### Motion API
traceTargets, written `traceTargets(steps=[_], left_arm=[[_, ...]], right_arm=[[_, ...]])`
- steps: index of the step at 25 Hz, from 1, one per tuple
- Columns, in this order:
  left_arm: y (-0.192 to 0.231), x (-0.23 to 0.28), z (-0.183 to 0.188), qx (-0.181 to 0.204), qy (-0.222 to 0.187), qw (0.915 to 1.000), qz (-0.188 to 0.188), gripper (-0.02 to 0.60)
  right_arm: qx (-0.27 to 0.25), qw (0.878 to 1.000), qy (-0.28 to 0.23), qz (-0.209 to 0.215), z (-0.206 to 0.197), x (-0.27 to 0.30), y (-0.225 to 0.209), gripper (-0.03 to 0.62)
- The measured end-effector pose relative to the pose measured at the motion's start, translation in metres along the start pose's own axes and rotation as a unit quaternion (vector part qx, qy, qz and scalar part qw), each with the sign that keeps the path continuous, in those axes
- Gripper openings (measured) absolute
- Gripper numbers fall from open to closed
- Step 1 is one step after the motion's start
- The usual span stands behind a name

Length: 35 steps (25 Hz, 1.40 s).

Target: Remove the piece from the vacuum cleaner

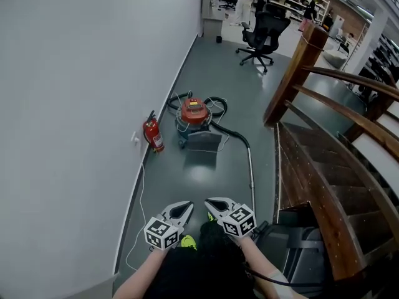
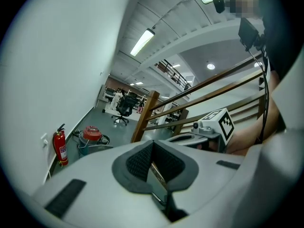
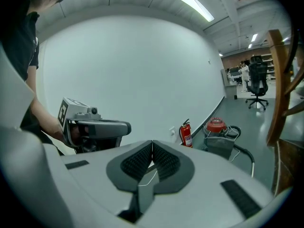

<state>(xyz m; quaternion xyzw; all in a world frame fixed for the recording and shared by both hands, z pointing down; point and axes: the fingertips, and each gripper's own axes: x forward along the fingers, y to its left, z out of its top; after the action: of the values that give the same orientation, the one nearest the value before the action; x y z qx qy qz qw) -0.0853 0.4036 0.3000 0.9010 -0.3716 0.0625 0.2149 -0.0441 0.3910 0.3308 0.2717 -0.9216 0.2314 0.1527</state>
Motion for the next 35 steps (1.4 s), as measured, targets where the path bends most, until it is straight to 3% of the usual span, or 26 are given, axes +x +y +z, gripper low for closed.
traceTargets(steps=[35], left_arm=[[0.079,0.179,0.066,-0.003,0.028,0.9972,0.070,0.008]], right_arm=[[0.014,0.996,0.035,0.076,0.068,0.045,-0.176,0.015]])
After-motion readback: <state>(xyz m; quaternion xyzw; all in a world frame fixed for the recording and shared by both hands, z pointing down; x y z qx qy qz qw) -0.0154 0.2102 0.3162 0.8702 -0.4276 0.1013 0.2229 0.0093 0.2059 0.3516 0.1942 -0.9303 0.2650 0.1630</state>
